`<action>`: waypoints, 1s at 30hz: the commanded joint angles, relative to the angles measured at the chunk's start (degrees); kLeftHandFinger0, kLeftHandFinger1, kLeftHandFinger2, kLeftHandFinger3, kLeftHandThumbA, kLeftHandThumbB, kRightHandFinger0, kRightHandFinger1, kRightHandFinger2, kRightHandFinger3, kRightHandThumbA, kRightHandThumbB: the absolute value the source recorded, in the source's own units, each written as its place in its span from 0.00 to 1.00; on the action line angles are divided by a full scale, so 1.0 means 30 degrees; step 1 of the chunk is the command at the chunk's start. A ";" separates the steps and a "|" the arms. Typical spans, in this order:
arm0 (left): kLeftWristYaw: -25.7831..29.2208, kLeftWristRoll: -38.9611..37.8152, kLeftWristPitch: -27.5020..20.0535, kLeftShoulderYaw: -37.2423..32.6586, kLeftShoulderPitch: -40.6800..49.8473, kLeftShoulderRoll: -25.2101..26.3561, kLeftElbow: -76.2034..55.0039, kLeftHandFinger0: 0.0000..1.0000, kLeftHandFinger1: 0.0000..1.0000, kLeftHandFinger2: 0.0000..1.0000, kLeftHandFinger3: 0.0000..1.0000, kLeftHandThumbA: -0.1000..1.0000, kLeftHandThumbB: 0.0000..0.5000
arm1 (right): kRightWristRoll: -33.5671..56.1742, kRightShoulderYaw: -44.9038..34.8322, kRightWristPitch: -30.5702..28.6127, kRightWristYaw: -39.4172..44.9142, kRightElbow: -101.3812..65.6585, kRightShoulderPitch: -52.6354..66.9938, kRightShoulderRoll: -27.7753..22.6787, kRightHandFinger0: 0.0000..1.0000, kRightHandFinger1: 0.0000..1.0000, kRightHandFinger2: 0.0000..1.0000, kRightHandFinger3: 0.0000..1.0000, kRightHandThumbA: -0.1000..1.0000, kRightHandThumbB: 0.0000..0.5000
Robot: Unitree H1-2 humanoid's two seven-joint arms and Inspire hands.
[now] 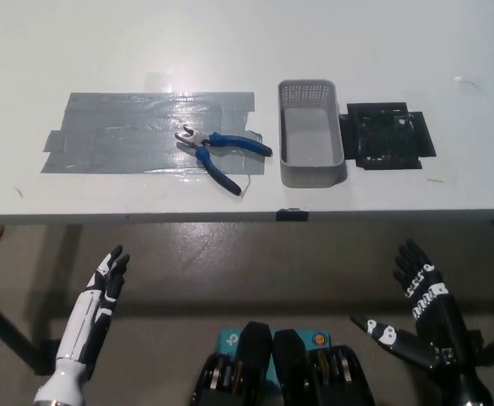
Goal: The robot picks the blue plier placed on top of the container and places it on the grey area of the table
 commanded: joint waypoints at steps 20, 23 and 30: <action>0.0182 -0.0221 -0.0558 0.0222 -0.0241 0.0071 -0.0792 1.00 1.00 1.00 1.00 1.00 0.31 | 0.0165 0.0702 -0.1304 -0.0015 -0.0115 -0.0598 -0.0473 1.00 1.00 1.00 1.00 0.96 0.04; 0.0154 -0.0202 -0.0574 0.0198 -0.0275 0.0093 -0.0772 1.00 1.00 1.00 1.00 1.00 0.28 | -0.0070 0.0748 -0.1251 -0.0116 -0.0138 -0.0648 -0.0531 1.00 1.00 1.00 1.00 0.94 0.07; 0.0214 -0.0028 -0.0670 0.0203 -0.0324 0.0182 -0.0649 1.00 1.00 1.00 1.00 1.00 0.23 | -0.0351 0.0940 -0.1082 -0.0245 -0.0118 -0.0786 -0.0685 1.00 1.00 1.00 1.00 0.91 0.18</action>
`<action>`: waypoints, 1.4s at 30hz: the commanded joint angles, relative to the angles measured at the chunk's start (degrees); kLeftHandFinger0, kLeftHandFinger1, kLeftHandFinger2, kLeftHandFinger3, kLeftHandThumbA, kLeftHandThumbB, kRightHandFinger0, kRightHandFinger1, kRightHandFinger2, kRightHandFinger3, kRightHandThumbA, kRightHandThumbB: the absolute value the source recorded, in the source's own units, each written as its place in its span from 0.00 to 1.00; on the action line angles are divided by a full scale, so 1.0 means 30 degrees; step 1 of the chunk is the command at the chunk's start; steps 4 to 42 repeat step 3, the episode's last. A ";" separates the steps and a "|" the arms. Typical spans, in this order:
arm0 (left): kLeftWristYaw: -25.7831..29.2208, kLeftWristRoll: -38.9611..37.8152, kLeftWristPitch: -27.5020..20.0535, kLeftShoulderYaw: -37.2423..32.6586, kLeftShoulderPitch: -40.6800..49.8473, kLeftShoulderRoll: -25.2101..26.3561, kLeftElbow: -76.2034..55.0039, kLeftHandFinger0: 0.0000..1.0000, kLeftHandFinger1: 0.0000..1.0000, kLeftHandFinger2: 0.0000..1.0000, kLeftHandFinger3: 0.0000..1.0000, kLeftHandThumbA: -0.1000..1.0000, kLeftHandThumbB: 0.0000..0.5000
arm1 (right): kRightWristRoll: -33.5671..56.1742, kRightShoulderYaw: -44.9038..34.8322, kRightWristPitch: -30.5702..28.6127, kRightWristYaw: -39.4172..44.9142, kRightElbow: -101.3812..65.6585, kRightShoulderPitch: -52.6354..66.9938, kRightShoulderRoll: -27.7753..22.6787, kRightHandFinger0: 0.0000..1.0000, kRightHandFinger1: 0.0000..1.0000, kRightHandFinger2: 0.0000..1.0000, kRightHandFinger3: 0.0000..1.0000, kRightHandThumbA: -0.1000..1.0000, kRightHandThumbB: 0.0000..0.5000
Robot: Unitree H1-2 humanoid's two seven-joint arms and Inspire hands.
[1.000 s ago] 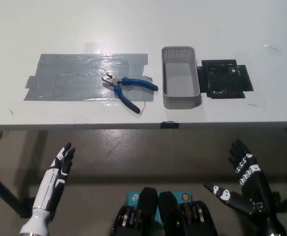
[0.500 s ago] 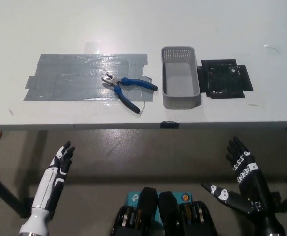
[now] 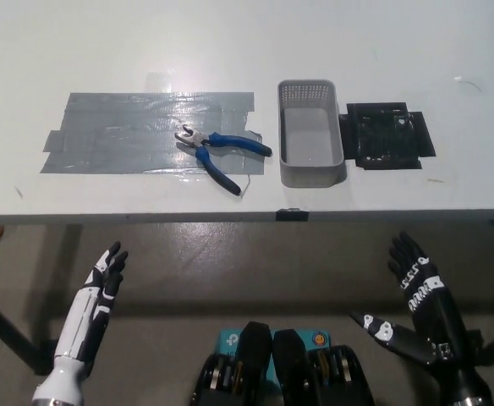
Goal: The robot picks the blue plier placed on top of the container and places it on the grey area of the table
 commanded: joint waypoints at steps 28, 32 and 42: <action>0.0222 0.0023 -0.0731 0.0116 -0.0292 0.0189 -0.0384 1.00 1.00 1.00 1.00 1.00 0.24 | -0.0482 0.0250 -0.0464 -0.0307 -0.0193 -0.0473 -0.0070 1.00 1.00 1.00 1.00 0.91 0.21; 0.0222 0.0023 -0.0731 0.0116 -0.0292 0.0189 -0.0384 1.00 1.00 1.00 1.00 1.00 0.24 | -0.0482 0.0250 -0.0464 -0.0307 -0.0193 -0.0473 -0.0070 1.00 1.00 1.00 1.00 0.91 0.21; 0.0222 0.0023 -0.0731 0.0116 -0.0292 0.0189 -0.0384 1.00 1.00 1.00 1.00 1.00 0.24 | -0.0482 0.0250 -0.0464 -0.0307 -0.0193 -0.0473 -0.0070 1.00 1.00 1.00 1.00 0.91 0.21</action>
